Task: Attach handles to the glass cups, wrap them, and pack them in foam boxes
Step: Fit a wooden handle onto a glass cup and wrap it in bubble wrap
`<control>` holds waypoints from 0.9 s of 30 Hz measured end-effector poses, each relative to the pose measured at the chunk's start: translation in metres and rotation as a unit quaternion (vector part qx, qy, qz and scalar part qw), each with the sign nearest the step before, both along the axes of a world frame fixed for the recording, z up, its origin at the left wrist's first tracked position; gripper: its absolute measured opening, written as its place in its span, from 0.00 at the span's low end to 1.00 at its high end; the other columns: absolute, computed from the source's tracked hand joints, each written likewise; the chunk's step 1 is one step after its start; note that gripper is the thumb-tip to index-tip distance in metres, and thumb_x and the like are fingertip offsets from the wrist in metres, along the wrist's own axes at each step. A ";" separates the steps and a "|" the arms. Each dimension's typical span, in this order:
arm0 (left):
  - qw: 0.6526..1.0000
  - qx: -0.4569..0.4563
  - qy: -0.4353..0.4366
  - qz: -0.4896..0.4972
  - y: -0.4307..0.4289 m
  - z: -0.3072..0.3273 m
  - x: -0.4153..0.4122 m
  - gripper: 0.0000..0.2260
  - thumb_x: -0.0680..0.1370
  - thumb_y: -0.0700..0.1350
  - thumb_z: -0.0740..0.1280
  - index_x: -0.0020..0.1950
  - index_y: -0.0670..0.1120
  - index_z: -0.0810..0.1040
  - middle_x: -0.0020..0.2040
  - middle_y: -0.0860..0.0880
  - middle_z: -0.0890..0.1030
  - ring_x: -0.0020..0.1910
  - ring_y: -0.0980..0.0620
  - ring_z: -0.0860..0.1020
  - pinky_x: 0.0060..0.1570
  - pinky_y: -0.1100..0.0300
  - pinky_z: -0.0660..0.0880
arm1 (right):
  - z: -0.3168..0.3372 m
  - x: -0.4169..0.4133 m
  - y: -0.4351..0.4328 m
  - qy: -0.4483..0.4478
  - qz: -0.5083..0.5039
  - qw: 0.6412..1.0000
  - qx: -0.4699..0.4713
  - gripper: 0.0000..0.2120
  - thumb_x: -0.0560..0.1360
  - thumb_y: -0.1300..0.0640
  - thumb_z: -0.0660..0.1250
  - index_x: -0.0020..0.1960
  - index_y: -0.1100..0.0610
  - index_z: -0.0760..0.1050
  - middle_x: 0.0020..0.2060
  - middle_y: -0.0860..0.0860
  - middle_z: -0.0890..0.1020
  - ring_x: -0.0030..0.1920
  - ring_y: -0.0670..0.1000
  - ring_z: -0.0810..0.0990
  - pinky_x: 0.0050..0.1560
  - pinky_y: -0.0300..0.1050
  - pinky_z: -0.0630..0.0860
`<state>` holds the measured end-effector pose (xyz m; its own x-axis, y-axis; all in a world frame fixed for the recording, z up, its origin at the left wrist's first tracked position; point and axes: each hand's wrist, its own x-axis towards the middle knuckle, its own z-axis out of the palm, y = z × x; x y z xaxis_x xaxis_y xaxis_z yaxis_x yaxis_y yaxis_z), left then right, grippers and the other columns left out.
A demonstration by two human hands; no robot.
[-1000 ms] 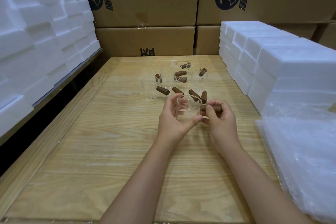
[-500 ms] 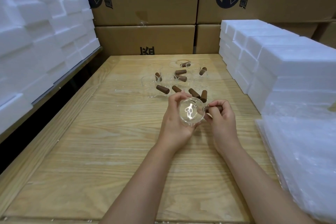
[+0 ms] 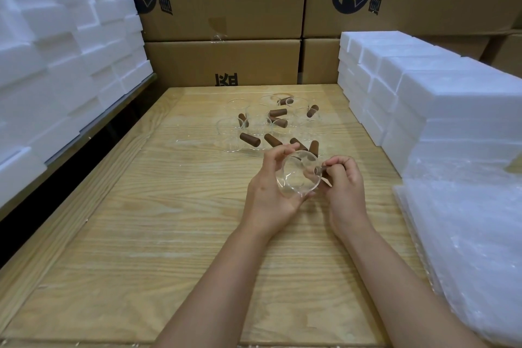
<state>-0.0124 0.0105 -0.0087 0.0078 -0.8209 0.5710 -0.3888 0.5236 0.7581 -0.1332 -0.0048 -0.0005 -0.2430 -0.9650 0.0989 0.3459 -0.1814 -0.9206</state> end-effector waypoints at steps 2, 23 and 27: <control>1.000 0.000 -0.004 0.003 0.001 0.001 0.000 0.36 0.63 0.44 0.82 0.65 0.53 0.67 0.64 0.61 0.74 0.63 0.62 0.74 0.63 0.59 0.73 | 0.000 0.000 0.000 -0.001 -0.005 1.000 0.002 0.12 0.76 0.69 0.54 0.41 0.56 0.70 0.35 0.53 0.77 0.40 0.56 0.80 0.38 0.41 0.78; 0.998 0.042 0.040 -0.020 0.002 -0.002 -0.001 0.33 0.66 0.43 0.80 0.56 0.55 0.58 0.66 0.53 0.75 0.65 0.61 0.73 0.64 0.59 0.71 | 0.006 -0.003 0.019 0.207 -0.074 0.964 -0.151 0.07 0.69 0.60 0.59 0.42 0.48 0.69 0.36 0.47 0.79 0.40 0.43 0.79 0.39 0.29 0.72; 1.000 0.013 0.002 0.006 0.004 -0.001 -0.002 0.33 0.67 0.44 0.80 0.55 0.56 0.57 0.65 0.61 0.73 0.66 0.59 0.73 0.62 0.67 0.69 | 0.004 -0.004 0.017 0.176 -0.064 0.971 -0.148 0.07 0.68 0.62 0.59 0.42 0.50 0.69 0.34 0.42 0.81 0.39 0.40 0.80 0.42 0.32 0.75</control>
